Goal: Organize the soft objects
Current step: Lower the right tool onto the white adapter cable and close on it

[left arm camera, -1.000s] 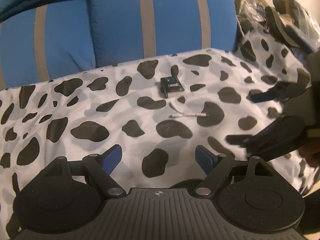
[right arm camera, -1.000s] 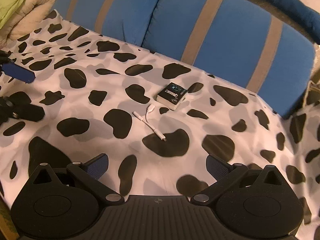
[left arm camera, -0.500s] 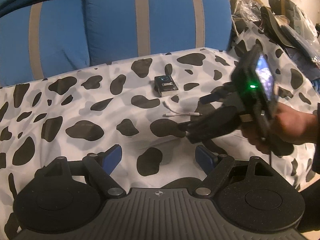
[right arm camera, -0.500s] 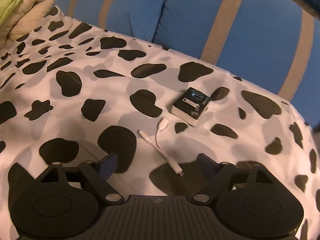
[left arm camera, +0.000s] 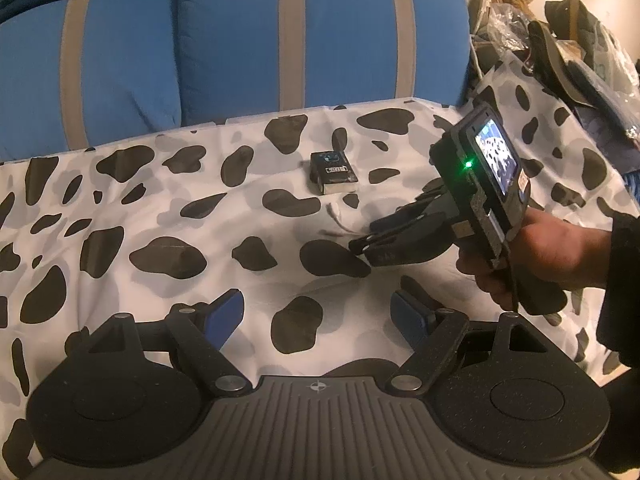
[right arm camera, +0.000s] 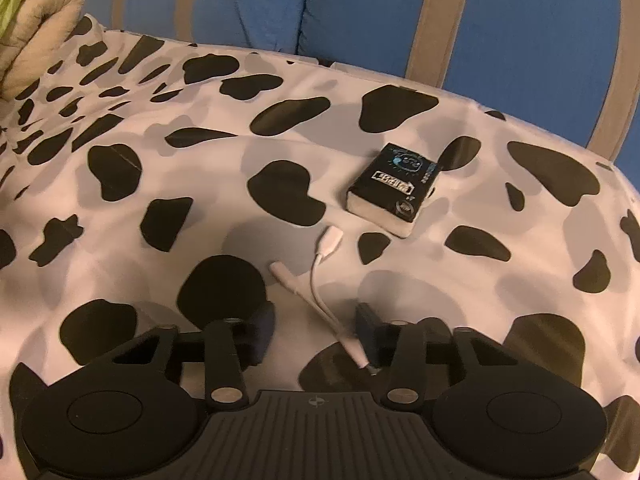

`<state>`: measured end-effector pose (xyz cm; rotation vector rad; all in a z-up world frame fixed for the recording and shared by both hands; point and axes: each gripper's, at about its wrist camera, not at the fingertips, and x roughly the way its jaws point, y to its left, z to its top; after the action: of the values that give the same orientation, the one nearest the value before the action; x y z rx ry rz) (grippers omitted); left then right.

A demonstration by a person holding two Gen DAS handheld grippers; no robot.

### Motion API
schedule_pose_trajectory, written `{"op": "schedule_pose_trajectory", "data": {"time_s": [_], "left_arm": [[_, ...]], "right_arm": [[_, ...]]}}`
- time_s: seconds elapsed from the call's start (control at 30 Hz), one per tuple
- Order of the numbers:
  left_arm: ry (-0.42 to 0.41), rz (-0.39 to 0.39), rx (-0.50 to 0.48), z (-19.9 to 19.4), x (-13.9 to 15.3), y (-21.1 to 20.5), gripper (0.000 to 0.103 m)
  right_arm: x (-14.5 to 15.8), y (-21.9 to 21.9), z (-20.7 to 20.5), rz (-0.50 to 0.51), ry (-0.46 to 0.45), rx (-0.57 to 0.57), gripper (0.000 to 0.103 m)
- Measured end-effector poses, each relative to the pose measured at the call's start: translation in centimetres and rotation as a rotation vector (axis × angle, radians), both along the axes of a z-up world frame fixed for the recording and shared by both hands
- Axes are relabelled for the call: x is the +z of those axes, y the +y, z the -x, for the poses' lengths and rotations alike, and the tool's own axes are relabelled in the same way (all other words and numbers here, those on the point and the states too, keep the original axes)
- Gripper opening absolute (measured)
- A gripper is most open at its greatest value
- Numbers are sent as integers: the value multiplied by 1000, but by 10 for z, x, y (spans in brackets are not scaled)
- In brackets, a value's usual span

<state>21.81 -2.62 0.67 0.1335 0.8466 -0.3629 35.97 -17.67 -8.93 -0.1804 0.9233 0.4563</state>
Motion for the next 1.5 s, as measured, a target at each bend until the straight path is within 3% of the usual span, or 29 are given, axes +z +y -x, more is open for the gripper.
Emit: {"op": "schedule_pose_trajectory", "data": {"time_s": [0.03, 0.17, 0.53, 0.93, 1.17, 1.5], "left_arm": [[0, -2, -1, 0, 0, 0, 80], [4, -16, -6, 0, -3, -2, 80], [13, -33, -2, -5, -10, -6, 80], [1, -47, -23, -12, -19, -24, 80], [-12, 39, -29, -22, -25, -34, 80], [-90, 54, 31, -49, -38, -52, 81]], "right_arm": [[1, 2, 0, -1, 10, 6, 24], [3, 8, 3, 14, 26, 15, 11], [11, 6, 15, 39, 7, 3, 10], [67, -25, 50, 28, -72, -61, 9], [94, -60, 86, 14, -96, -144, 9], [108, -86, 146, -29, -74, -198, 10]]}}
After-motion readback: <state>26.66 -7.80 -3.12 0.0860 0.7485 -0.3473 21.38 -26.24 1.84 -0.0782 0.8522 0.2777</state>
